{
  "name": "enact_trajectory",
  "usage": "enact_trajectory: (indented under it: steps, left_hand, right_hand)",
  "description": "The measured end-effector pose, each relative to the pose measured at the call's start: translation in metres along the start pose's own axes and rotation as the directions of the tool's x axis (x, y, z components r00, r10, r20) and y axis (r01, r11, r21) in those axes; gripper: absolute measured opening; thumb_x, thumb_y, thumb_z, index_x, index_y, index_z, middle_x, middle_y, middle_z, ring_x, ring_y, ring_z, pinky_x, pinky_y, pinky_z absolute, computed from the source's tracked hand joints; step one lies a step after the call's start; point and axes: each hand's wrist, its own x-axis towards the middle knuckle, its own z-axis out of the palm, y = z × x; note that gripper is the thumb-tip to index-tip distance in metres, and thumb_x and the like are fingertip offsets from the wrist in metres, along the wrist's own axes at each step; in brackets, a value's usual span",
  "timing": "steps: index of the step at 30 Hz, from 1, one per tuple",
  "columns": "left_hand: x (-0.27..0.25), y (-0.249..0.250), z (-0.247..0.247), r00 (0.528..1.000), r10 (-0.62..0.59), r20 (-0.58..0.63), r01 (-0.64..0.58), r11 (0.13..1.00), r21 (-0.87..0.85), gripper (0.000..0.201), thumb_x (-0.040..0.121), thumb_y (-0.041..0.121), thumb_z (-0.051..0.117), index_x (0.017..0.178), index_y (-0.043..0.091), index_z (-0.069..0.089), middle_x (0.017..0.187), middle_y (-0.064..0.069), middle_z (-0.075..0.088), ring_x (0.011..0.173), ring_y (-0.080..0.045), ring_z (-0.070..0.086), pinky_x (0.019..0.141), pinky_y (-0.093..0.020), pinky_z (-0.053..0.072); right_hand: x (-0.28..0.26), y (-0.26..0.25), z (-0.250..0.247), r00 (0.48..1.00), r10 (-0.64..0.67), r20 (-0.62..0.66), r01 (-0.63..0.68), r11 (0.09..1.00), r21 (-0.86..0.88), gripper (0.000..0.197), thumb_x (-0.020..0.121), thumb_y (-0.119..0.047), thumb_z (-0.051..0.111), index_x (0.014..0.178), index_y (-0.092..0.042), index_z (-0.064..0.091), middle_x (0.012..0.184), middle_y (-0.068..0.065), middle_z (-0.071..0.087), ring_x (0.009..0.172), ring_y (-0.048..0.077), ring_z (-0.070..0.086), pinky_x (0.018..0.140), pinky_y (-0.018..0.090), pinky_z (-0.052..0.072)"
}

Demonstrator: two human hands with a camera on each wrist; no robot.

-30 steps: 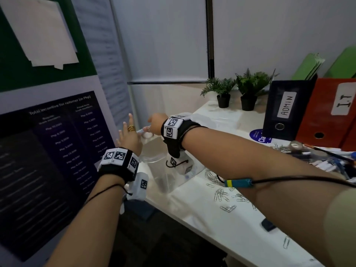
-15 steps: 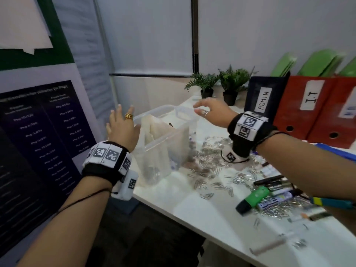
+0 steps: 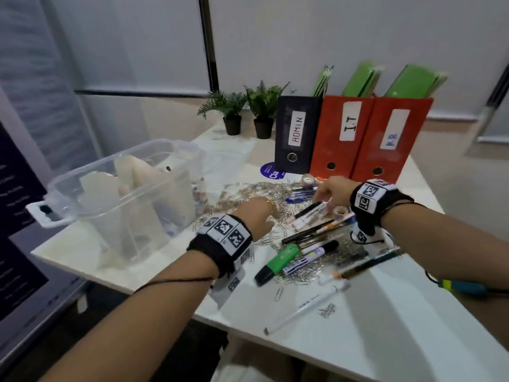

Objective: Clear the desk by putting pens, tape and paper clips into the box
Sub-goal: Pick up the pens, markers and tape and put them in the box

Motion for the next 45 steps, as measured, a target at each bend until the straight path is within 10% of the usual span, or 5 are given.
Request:
enact_trajectory:
  steps: [15, 26, 32, 37, 45]
  left_hand:
    - [0.104, 0.044, 0.033, 0.945, -0.141, 0.296, 0.079, 0.974, 0.213, 0.051, 0.091, 0.007, 0.051, 0.141, 0.008, 0.04, 0.133, -0.014, 0.054, 0.121, -0.029, 0.052, 0.1, -0.031, 0.042]
    - [0.071, 0.054, 0.017, 0.99, 0.073, 0.12, -0.08, 0.995, 0.055, 0.015, 0.086, 0.013, 0.06, 0.095, 0.008, 0.071, 0.1, -0.006, 0.07, 0.097, -0.021, 0.063, 0.081, -0.023, 0.044]
    - [0.054, 0.076, 0.021, 0.922, 0.182, 0.342, -0.201, 0.979, 0.021, 0.038, 0.078, 0.042, 0.07, 0.088, 0.006, 0.073, 0.073, -0.003, 0.067, 0.065, -0.012, 0.057, 0.054, -0.017, 0.041]
    - [0.051, 0.08, 0.03, 0.913, 0.132, 0.386, -0.205, 0.966, 0.154, 0.044, 0.078, 0.044, 0.071, 0.092, 0.002, 0.069, 0.078, -0.005, 0.06, 0.07, -0.017, 0.054, 0.051, -0.016, 0.038]
    - [0.049, 0.097, 0.036, 0.906, 0.059, 0.418, -0.191, 0.94, 0.281, 0.028, 0.084, 0.031, 0.064, 0.087, 0.005, 0.057, 0.077, -0.005, 0.051, 0.071, -0.019, 0.05, 0.057, -0.026, 0.042]
  right_hand:
    - [0.014, 0.002, 0.031, 0.988, -0.143, 0.056, 0.153, 0.937, -0.315, 0.03, 0.085, -0.009, 0.056, 0.114, -0.015, 0.062, 0.117, 0.007, 0.06, 0.109, 0.025, 0.055, 0.088, 0.034, 0.046]
    - [0.016, 0.008, 0.035, 0.978, -0.193, 0.082, 0.209, 0.877, -0.433, 0.032, 0.092, -0.025, 0.055, 0.122, -0.016, 0.051, 0.119, 0.008, 0.057, 0.116, 0.027, 0.048, 0.088, 0.036, 0.041]
    - [0.006, 0.011, 0.027, 0.977, -0.212, -0.034, 0.181, 0.901, -0.393, 0.041, 0.081, -0.016, 0.066, 0.115, -0.014, 0.044, 0.118, 0.008, 0.053, 0.113, 0.027, 0.046, 0.091, 0.038, 0.041]
    - [-0.006, 0.005, 0.017, 0.95, -0.222, -0.219, 0.157, 0.947, -0.28, 0.068, 0.075, 0.017, 0.05, 0.134, -0.013, 0.036, 0.13, 0.008, 0.045, 0.111, 0.026, 0.045, 0.087, 0.033, 0.04]
    - [-0.028, 0.013, 0.0, 0.905, -0.148, -0.4, 0.122, 0.988, -0.09, 0.051, 0.08, 0.017, 0.041, 0.122, -0.011, 0.043, 0.119, 0.009, 0.047, 0.107, 0.026, 0.044, 0.079, 0.031, 0.037]
